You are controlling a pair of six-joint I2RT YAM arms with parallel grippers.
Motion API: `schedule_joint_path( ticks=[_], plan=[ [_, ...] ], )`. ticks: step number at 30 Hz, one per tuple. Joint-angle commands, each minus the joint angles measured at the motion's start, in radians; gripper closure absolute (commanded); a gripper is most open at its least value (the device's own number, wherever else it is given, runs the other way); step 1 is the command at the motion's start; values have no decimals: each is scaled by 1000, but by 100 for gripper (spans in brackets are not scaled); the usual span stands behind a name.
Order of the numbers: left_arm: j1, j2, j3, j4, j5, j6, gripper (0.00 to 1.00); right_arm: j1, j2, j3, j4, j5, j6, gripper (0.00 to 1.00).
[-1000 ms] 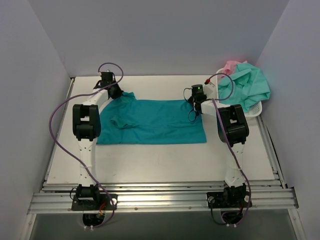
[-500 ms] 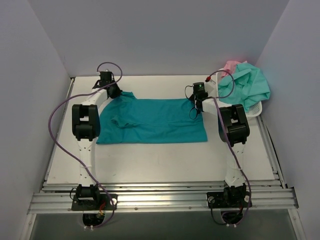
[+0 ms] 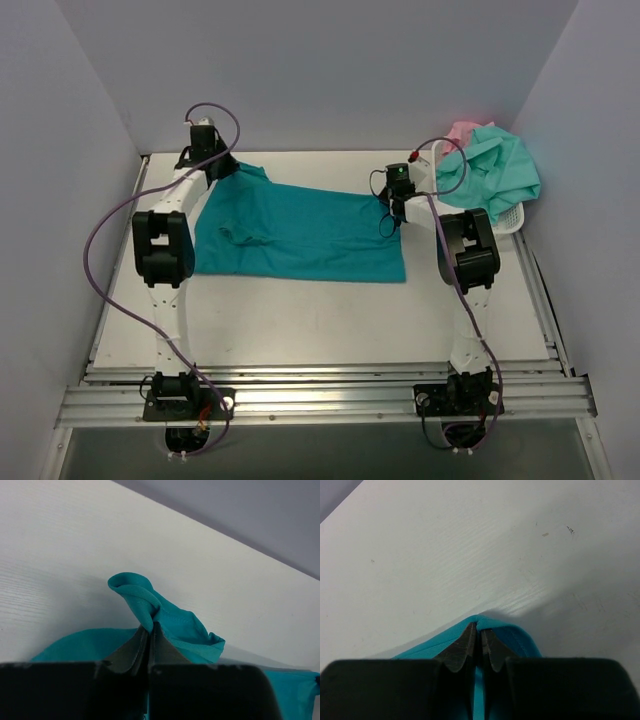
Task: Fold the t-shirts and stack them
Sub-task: Fold the other side of the tshirt into a rectangle
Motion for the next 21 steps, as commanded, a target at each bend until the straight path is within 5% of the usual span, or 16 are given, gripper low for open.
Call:
schedule_joint_path(
  ticks=[1, 21],
  plan=[
    [-5, -102, -14, 66, 4, 41, 98, -3, -109, -4, -17, 0, -26, 100],
    [-20, -453, -546, 252, -129, 59, 98, 81, -422, -274, -50, 72, -42, 100]
  ],
)
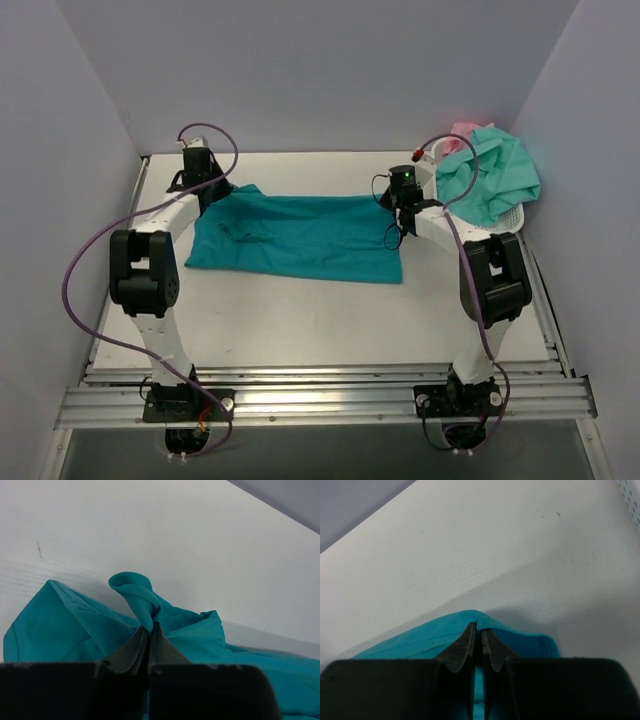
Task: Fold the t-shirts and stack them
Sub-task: Fold the other side of the tshirt into a rectangle
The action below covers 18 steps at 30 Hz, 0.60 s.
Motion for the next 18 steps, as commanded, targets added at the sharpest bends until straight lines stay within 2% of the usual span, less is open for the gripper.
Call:
schedule_joint_path(
  ticks=[1, 9, 18],
  plan=[
    [-4, -132, -72, 107, -41, 6, 98, 23, -84, -57, -19, 54, -4, 100],
    [-6, -299, -285, 179, -83, 1, 98, 78, -192, -188, -27, 124, 17, 100],
    [-47, -394, -505, 245, -150, -2, 97, 126, -231, -338, -1, 175, 55, 100]
  ],
)
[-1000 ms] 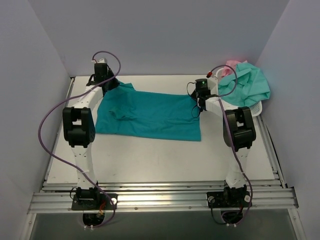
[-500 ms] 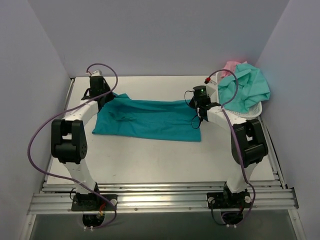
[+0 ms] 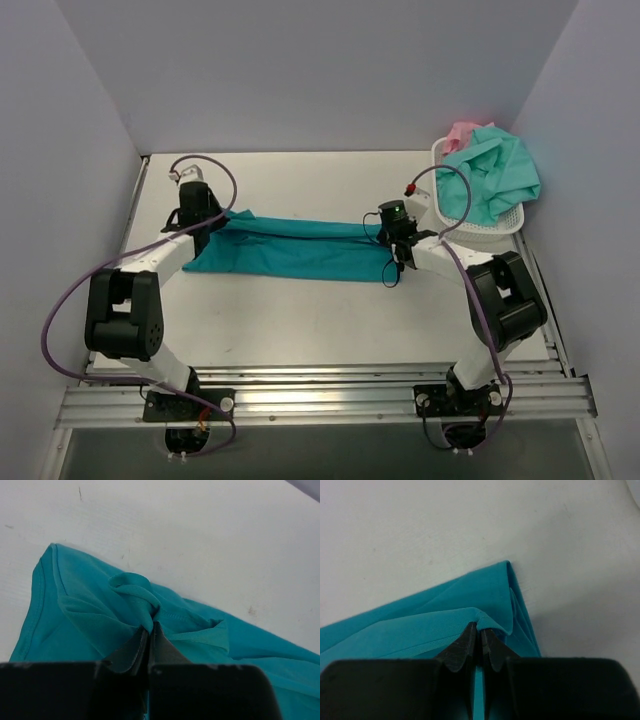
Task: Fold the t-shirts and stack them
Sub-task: Fold the other side of the tshirt into a rectangle
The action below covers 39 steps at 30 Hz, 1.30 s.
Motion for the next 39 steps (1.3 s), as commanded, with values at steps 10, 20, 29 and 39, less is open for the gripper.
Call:
schedule_joint_path(
  ticks=[10, 20, 29, 39],
  plan=[
    [-58, 0, -99, -39, -194, -101, 73, 46, -35, -151, 53, 105, 79, 100],
    [-58, -18, -114, -135, -304, -203, 21, 61, -72, -203, 14, 169, 137, 14],
    [-58, -201, -116, -134, -330, -195, 21, 133, -254, -146, -156, 299, 157, 0],
    [-55, -278, -30, -190, -333, -192, 21, 253, -93, 195, -122, 157, 47, 5]
  ],
)
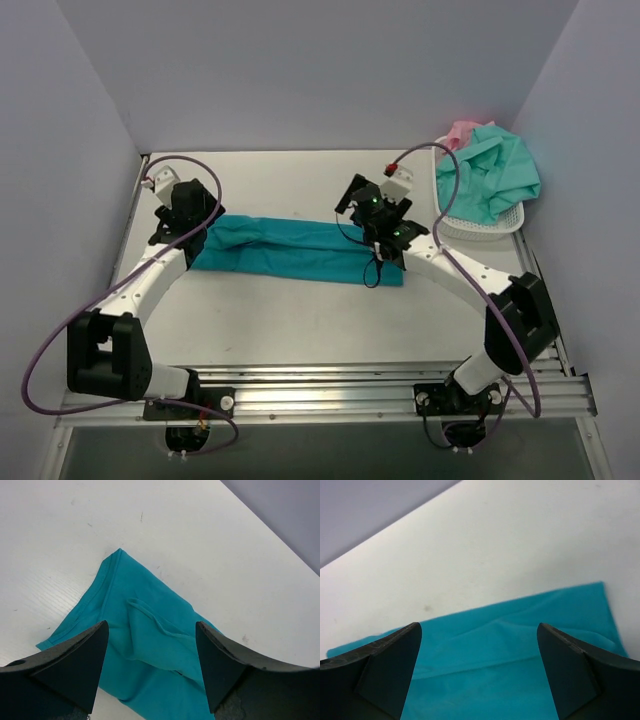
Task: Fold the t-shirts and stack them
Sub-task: Fold the other side of the tshirt into a rectangle
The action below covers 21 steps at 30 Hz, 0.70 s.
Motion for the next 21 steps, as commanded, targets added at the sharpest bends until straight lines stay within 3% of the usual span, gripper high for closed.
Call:
schedule_joint_path(
  ticks=[1, 5, 13, 21],
  plan=[
    [5, -50, 33, -17, -13, -7, 21, 30, 169, 128, 20, -78, -52, 5],
    [6, -95, -23, 34, -5, -2, 21, 39, 346, 323, 29, -144, -81, 11],
    [22, -110, -69, 60, 9, -7, 22, 46, 650, 550, 75, -288, -82, 25],
    [28, -142, -100, 72, -19, -1, 22, 94, 776, 730, 61, -335, -84, 27]
  ],
)
